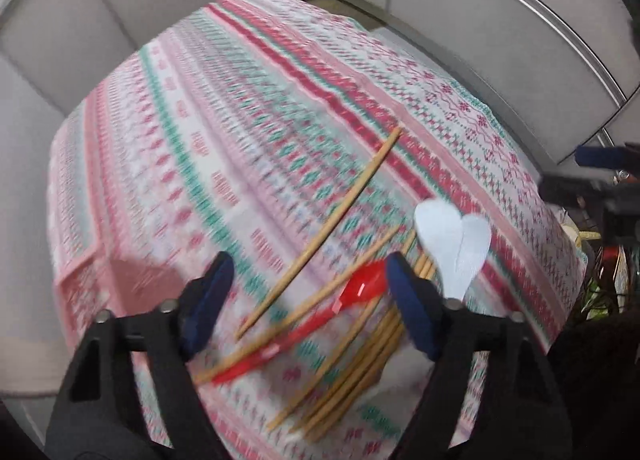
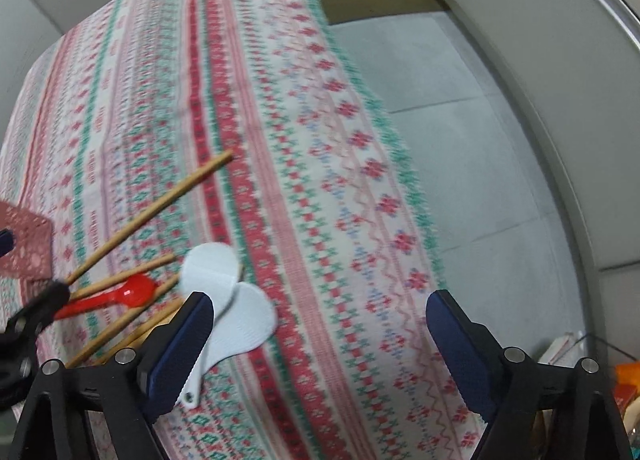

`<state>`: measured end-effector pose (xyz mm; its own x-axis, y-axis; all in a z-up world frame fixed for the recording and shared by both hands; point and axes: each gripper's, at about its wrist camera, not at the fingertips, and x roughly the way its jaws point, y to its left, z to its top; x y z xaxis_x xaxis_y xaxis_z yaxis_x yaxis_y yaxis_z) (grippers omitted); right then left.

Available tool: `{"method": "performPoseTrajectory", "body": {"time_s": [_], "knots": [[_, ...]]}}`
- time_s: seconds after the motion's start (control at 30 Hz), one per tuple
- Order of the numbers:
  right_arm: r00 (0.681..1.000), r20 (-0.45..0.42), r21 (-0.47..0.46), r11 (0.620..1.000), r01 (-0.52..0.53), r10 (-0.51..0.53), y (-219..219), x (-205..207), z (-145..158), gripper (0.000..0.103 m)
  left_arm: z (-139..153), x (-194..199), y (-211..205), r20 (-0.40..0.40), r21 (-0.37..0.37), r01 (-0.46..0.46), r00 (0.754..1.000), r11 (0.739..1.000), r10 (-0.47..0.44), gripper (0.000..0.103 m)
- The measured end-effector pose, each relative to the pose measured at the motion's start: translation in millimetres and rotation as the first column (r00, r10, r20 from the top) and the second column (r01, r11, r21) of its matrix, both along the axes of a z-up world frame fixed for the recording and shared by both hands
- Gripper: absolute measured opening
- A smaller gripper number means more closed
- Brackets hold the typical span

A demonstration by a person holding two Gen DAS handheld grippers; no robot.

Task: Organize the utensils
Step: 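Move both tools down toward the pile of chopsticks and utensils, then grasp one wooden chopstick with the left tool while the right tool grasps another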

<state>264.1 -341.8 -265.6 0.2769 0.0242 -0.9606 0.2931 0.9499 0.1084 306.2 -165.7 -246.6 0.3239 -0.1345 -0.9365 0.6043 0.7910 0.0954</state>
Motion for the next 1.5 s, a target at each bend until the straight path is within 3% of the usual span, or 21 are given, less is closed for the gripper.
{"method": "performPoseTrajectory", "body": {"time_s": [0.13,0.33,0.6,0.7,0.8,0.87,1.17,1.37,1.5], "knots": [[1.000,-0.003,0.018,0.999,0.027,-0.027,-15,-2,-2,0.091,-24,23,-37,-0.043,0.021,0.050,0.998,0.998,-0.050,0.049],[0.999,-0.010,-0.009,0.999,0.031,-0.031,-24,-3,-1,0.091,-46,41,-72,-0.081,0.055,0.123,0.990,0.991,-0.118,0.041],[0.999,-0.008,0.004,0.999,0.036,-0.036,-29,-4,-1,0.091,-58,60,-93,-0.120,0.057,0.125,0.986,0.990,-0.118,0.037],[0.999,-0.007,0.010,0.999,0.040,-0.040,-28,-4,-2,0.091,-61,71,-95,-0.144,0.025,0.105,0.985,0.994,-0.100,0.031],[0.999,-0.012,0.030,0.999,0.035,-0.035,-26,-1,-4,0.091,-62,73,-94,-0.133,0.028,0.108,0.986,0.994,-0.103,0.015],[0.999,-0.021,0.053,0.998,0.028,-0.027,-23,1,-8,0.091,-62,74,-91,-0.118,0.043,0.107,0.988,0.993,-0.101,0.014],[0.998,-0.067,0.115,0.993,0.003,0.005,-3,14,-27,0.088,-20,48,-41,-0.024,0.006,0.055,0.998,0.998,-0.055,0.009],[0.997,-0.066,0.178,0.984,-0.026,0.038,18,22,-33,0.078,15,25,-1,0.041,-0.044,0.025,0.999,0.999,-0.023,0.008],[0.997,-0.050,0.254,0.966,-0.045,0.059,38,31,-35,0.064,35,8,26,0.072,-0.078,0.002,0.997,0.997,0.004,0.008]]}}
